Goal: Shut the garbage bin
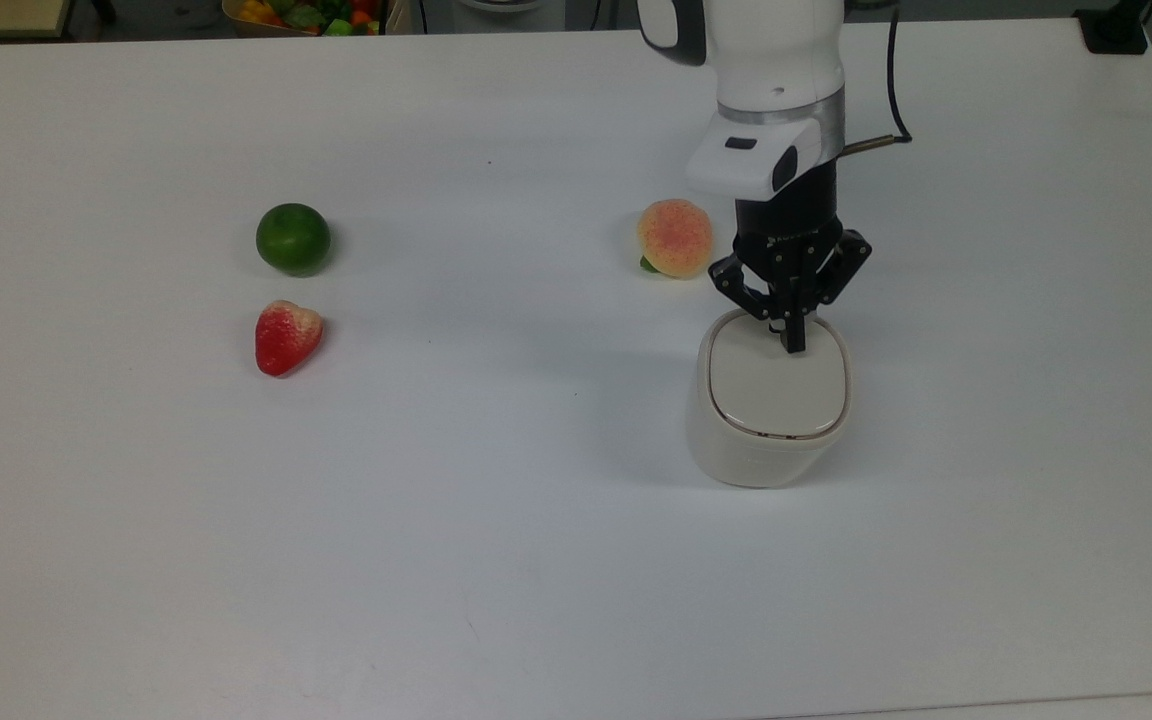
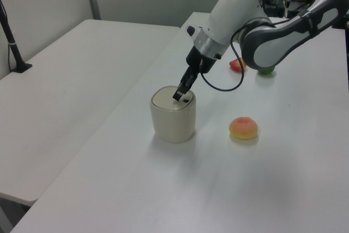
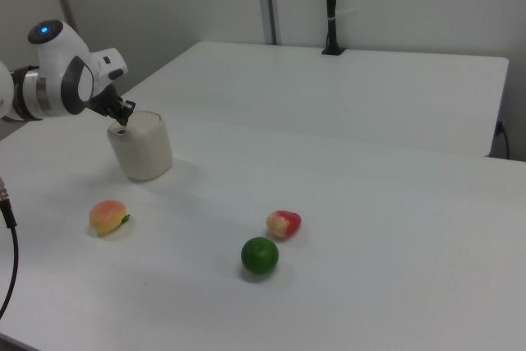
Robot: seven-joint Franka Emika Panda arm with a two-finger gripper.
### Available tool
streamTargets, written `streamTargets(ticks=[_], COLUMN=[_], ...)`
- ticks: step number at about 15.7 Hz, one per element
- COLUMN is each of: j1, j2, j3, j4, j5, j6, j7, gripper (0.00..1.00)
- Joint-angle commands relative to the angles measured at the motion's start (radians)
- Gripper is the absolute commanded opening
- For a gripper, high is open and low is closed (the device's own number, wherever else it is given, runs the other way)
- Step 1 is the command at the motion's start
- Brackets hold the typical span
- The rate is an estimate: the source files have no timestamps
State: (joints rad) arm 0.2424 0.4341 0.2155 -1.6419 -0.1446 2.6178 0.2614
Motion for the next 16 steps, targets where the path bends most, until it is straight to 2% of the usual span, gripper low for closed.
streamTargets(ticks=[1,2,4,5,6,7,12,16], j1=[-0.009,-0.018,-0.032,-0.038,-0.046,-0.046,-0.071,-0.121], j2=[-0.129,-0.153,-0.208,-0.236,-0.262,-0.284,-0.380,-0.462], j3=[-0.002,-0.002,-0.004,-0.004,-0.004,-0.004,-0.005,-0.008], j4=[-0.050,-0.050,-0.050,-0.050,-0.050,-0.050,-0.049,-0.047], j5=[0.002,0.005,0.036,0.043,0.053,0.053,0.056,0.105], j6=[-0.138,-0.183,-0.276,-0.327,-0.384,-0.445,-0.655,-0.862], j7=[0.024,0.029,0.029,0.029,0.027,0.015,0.015,0.012], gripper=[0.01,0.05,0.27,0.43,0.78,1.00,1.00,1.00])
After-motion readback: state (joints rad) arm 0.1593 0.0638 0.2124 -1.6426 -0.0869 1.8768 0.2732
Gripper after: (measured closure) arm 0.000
